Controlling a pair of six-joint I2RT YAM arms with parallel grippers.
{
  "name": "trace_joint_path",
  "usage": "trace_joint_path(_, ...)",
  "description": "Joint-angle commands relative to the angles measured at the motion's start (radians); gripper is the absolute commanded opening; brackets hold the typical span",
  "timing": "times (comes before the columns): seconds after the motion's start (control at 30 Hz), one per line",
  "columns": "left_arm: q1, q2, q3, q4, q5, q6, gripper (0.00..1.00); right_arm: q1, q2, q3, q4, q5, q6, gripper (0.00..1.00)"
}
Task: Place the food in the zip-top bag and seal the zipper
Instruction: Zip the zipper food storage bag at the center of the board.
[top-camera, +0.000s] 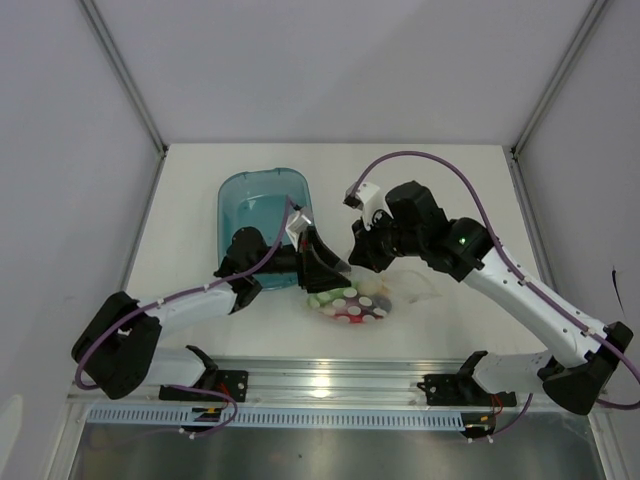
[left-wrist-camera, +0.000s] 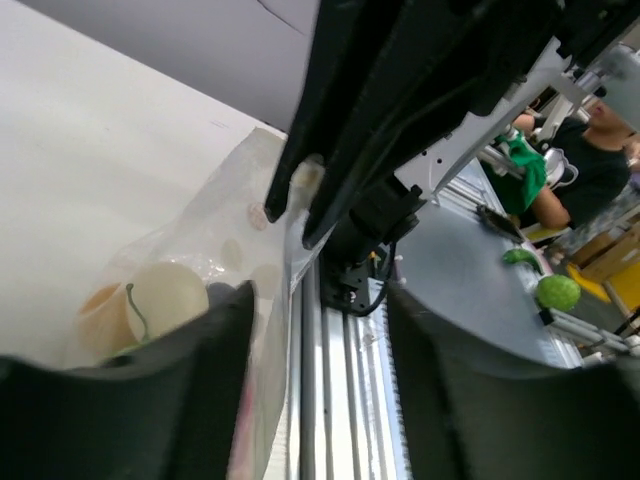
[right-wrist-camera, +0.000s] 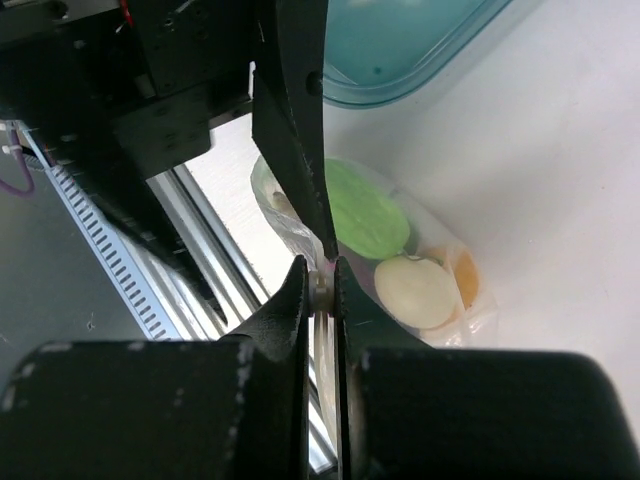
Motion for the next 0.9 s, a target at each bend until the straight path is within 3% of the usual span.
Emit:
trace_joint_path(0.0, 0.004, -0.016, -0.040, 0.109, 0.045, 0.015, 0.63, -0.012, -0.011, 0.045, 0.041, -0.031, 0.000, 0.00)
trace_joint_path(0.1, 0.006, -0.051, -0.042, 0.058, 0.013, 0.115, 0.72, -0.020, 0.000, 0.051, 0.035, -0.091, -0.003, 0.00)
trace_joint_path(0.2, 0.004, -0.042, -0.026, 0.050, 0.037, 0.166, 0.70, -0.020, 0.017, 0.063, 0.018, -0.152, -0.009, 0.00)
trace_joint_path(0.27, 0.007, -0.001, -0.011, 0.123, 0.059, 0.155, 0.58, -0.020, 0.021, 0.069, 0.002, -0.175, -0.015, 0.00)
trace_joint_path(0.3, 0.007, 0.016, -0.003, 0.133, 0.069, 0.155, 0.41, -0.020, 0.023, 0.071, -0.003, -0.177, -0.020, 0.00)
trace_joint_path(0.4, 0.009, 0.081, 0.018, 0.209, 0.091, 0.126, 0.14, -0.023, 0.020, 0.079, -0.020, -0.180, -0.026, 0.00)
trace_joint_path(0.57, 0.010, 0.153, -0.017, 0.503, 0.118, 0.036, 0.11, -0.031, 0.024, 0.080, -0.046, -0.186, -0.037, 0.00)
trace_joint_path(0.67, 0.015, 0.165, -0.019, 0.559, 0.134, 0.023, 0.10, -0.037, 0.024, 0.082, -0.055, -0.188, -0.040, 0.00)
trace_joint_path(0.73, 0.019, 0.165, -0.022, 0.587, 0.148, 0.017, 0.22, -0.042, 0.024, 0.085, -0.058, -0.194, -0.041, 0.00)
trace_joint_path(0.77, 0.022, 0.164, -0.023, 0.602, 0.148, 0.014, 0.38, -0.042, 0.027, 0.089, -0.061, -0.195, -0.043, 0.00)
trace_joint_path(0.87, 0.026, 0.157, -0.014, 0.607, 0.149, 0.028, 0.42, -0.043, 0.037, 0.100, -0.072, -0.200, -0.046, 0.00)
